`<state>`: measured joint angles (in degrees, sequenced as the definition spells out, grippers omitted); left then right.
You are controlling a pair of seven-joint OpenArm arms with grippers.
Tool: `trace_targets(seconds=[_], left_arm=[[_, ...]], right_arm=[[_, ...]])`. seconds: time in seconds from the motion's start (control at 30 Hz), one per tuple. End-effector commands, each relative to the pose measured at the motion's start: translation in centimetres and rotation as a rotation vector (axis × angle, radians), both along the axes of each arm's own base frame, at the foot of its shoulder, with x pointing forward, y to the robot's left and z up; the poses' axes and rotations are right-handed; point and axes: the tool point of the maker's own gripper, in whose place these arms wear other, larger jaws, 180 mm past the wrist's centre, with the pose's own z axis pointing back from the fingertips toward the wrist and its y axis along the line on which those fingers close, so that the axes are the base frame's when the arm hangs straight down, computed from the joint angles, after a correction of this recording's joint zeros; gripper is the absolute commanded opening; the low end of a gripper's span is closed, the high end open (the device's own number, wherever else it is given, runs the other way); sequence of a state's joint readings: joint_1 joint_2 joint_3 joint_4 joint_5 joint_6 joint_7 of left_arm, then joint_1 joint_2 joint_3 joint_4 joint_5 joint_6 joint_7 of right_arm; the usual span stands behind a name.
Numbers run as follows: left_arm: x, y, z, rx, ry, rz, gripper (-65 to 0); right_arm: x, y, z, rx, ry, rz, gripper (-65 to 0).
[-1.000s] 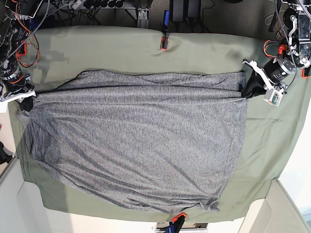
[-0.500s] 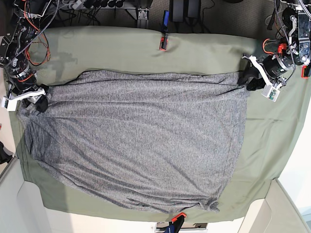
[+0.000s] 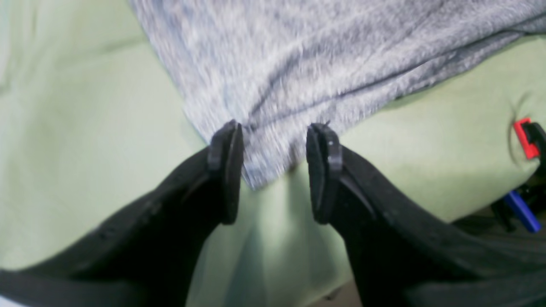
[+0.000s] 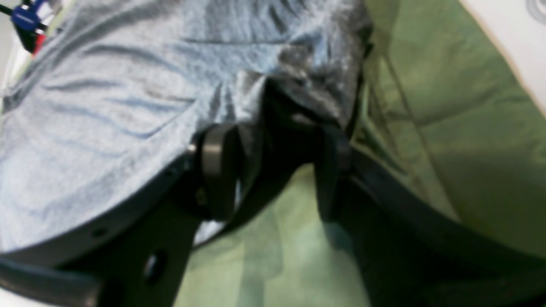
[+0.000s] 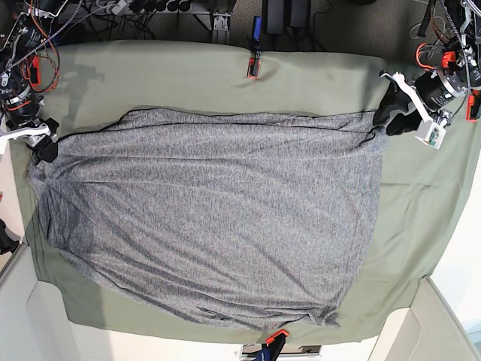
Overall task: Fold the T-shirt properly
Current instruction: 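Lift the held shoulder corners slightly with both grippers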
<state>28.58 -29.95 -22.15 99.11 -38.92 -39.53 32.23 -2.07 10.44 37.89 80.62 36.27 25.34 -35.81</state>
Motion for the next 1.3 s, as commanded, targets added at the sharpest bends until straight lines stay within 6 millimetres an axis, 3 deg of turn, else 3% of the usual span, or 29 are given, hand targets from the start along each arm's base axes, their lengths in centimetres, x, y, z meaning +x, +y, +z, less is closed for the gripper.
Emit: trace_targets(seconds=[0.0, 0.23, 0.47, 0.8, 0.93, 1.1, 1.27], left_arm=[[0.2, 0.0, 0.4, -0.023, -0.015, 0.009, -37.8], [-1.0, -1.6, -1.3, -0.116, 0.040, 0.053, -37.8], [-1.2, 0.0, -3.3, -0.101, 0.087, 0.144, -37.8], [0.3, 0.8, -4.2, -0.162, 0.086, 0.203, -37.8], [1.4, 0.7, -3.6, -0.189, 0.059, 0.208, -37.8], [1.5, 0.6, -3.5, -0.193, 0.054, 0.209, -37.8], [1.6, 0.7, -3.4, -0.194, 0.050, 0.210, -37.8]], right_arm=[[0.4, -0.6, 1.4, -0.015, -0.043, 0.004, -36.4], [0.0, 0.4, 1.1, 0.018, -0.036, 0.045, -36.4], [0.0, 0.5, 1.0, 0.019, -0.030, 0.049, -36.4], [0.2, 1.6, 0.8, 0.039, -0.036, 0.055, -36.4], [0.4, 2.7, 0.4, 0.054, -0.035, 0.072, -36.4], [0.6, 4.1, 0.0, 0.077, -0.036, 0.084, -36.4], [0.6, 4.1, -0.3, 0.056, -0.026, 0.076, -36.4]])
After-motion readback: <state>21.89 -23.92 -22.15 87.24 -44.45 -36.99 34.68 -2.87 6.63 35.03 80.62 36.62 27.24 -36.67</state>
